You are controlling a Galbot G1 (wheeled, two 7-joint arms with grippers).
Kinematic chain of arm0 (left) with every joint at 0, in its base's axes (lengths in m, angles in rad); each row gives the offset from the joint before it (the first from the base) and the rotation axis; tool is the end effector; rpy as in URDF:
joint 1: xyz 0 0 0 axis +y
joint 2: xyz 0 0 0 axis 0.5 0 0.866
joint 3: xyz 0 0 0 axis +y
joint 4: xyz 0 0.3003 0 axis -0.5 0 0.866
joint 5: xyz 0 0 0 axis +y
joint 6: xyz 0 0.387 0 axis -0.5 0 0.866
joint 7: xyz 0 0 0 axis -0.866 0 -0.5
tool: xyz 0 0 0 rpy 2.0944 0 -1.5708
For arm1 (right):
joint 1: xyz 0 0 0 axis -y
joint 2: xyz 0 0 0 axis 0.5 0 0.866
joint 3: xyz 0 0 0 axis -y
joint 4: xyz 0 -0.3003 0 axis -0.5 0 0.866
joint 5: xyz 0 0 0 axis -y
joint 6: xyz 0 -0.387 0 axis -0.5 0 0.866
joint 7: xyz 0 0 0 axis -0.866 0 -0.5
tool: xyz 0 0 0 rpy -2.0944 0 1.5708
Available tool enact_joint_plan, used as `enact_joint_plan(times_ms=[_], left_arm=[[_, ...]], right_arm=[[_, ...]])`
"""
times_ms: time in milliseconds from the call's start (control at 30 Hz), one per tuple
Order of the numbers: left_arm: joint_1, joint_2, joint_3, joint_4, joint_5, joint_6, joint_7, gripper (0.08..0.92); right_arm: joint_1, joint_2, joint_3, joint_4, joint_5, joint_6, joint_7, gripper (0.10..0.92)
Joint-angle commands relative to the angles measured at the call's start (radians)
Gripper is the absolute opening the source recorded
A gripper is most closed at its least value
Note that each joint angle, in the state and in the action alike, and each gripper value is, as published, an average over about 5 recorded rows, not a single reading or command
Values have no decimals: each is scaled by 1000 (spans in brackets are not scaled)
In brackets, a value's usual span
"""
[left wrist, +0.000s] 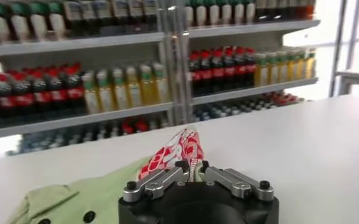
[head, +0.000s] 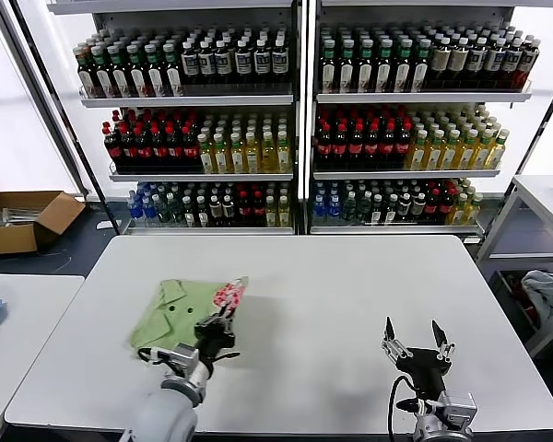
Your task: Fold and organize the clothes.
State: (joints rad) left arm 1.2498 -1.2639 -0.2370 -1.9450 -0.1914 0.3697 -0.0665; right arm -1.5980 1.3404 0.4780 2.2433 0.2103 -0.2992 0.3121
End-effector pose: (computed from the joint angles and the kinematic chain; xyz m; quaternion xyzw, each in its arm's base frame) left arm 0.3018 -0.0491 -0.2480 -0.1458 -0.9788 -0.0492 0.1349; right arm 0.2259 -0.0001 -0.2101 -0.0625 -0.9930 0.0060 0.1005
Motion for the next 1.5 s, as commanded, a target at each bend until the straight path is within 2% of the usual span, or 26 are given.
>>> enact_joint_plan(times_ms=[33, 133, 233, 433, 533, 633, 800, 900, 1033, 1200, 1400, 1500], left_arm=[[-79, -148, 170, 49, -111, -61, -60, 117], [-100, -191, 192, 62, -161, -95, -84, 149], [-116, -221, 215, 63, -180, -90, -119, 225], [-110, -216, 237, 12, -187, -38, -142, 398], [-100, -211, 209, 7, -168, -40, -137, 485], [-99, -174, 136, 10, -110, -26, -145, 572], [-87, -58, -44, -24, -8, 22, -164, 719], [-58, -8, -138, -65, -12, 36, -163, 790], [-11, 28, -226, -108, -37, 37, -164, 820], [41, 31, -297, -142, -69, 35, -169, 823], [77, 27, -326, -147, -80, 31, -173, 823], [80, 23, -325, -140, -84, 31, -176, 823]], right_arm=[[12, 6, -24, -23, -10, -4, 4, 823], [32, 5, -36, -40, -5, -11, 6, 823], [51, -1, -57, -51, 29, -33, 7, 823], [103, -9, -114, -90, 87, -69, 10, 823], [136, -13, -143, -93, 194, -89, 19, 823], [188, -34, -183, -98, 348, -128, 28, 823], [327, -76, -257, -131, 564, -219, 73, 823], [413, -82, -308, -171, 624, -246, 115, 823], [476, -60, -377, -237, 616, -245, 144, 823], [503, 0, -434, -320, 584, -240, 162, 823], [507, 55, -462, -367, 569, -239, 180, 823], [510, 74, -475, -381, 557, -239, 180, 796]])
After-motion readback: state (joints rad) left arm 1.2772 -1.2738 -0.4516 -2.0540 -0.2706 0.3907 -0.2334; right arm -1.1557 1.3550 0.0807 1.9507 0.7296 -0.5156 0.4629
